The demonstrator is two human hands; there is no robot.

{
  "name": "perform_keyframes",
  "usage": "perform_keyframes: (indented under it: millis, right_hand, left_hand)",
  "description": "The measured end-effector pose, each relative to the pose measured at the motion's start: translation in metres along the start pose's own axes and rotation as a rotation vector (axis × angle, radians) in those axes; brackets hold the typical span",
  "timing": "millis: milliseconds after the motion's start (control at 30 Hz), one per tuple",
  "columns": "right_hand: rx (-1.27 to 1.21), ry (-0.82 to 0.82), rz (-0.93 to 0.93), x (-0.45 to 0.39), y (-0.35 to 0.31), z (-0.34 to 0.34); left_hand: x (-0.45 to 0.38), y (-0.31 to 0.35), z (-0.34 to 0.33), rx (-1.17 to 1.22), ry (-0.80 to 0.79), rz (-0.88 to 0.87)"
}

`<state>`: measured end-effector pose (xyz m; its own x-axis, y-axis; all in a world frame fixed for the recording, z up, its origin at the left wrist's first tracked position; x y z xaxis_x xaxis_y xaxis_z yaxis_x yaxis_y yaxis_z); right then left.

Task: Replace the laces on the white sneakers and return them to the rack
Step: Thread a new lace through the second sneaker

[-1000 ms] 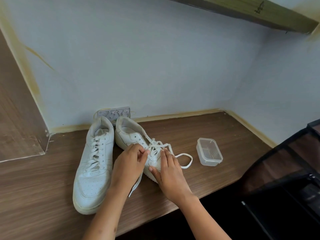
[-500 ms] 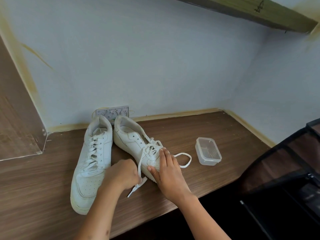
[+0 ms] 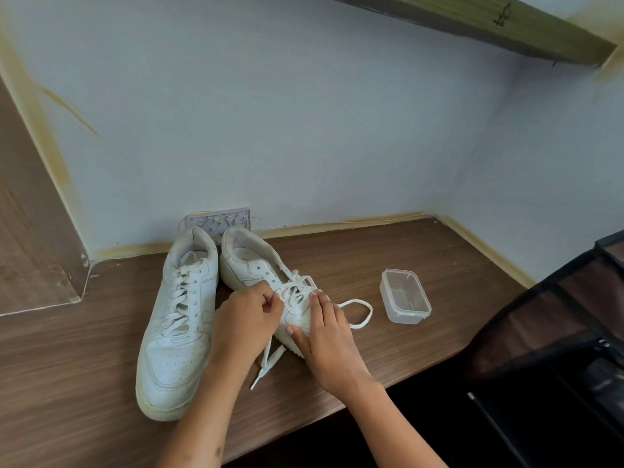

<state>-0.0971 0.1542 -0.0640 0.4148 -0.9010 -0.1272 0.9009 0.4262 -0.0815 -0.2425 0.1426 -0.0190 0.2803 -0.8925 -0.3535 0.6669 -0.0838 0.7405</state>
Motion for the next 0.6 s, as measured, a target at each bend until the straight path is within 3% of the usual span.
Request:
perform_keyframes:
  millis: [100,233,300,433,600]
  right_hand:
    - [-0.002,0.012,-0.002,0.0,0.0,0.001]
    - [0.001,0.017,0.0,0.0,0.0,0.002]
    - [0.001,0.023,-0.003,0.0,0.001,0.002]
    - [0.004,0.023,-0.003,-0.001,0.001,0.003]
    - [-0.009,-0.011,0.002,-0.001,-0.001,0.004]
  left_hand:
    - [-0.001,-0.012,-0.001,-0.053,-0.097,0.13]
    - [0.016,-0.037,-0.021,-0.26,-0.549,0.352]
    - [0.027,-0.038,-0.028,-0.298,-0.674,0.399]
    - [0.023,-0.032,-0.024,-0.191,-0.59,0.367]
    - [0.006,-0.016,-0.004,-0.025,-0.264,0.193]
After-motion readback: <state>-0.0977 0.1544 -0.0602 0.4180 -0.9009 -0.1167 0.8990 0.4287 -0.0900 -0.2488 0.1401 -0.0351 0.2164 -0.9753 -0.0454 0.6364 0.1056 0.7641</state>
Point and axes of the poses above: each hand's wrist, its own x-axis away from the middle knuckle, its own z-axis out of the back of the hand, y = z × x, the point moved 8 cm from there along -x, towards the middle knuckle, and after that the axes turned 11 degrees about x, right-handed, at the moved point
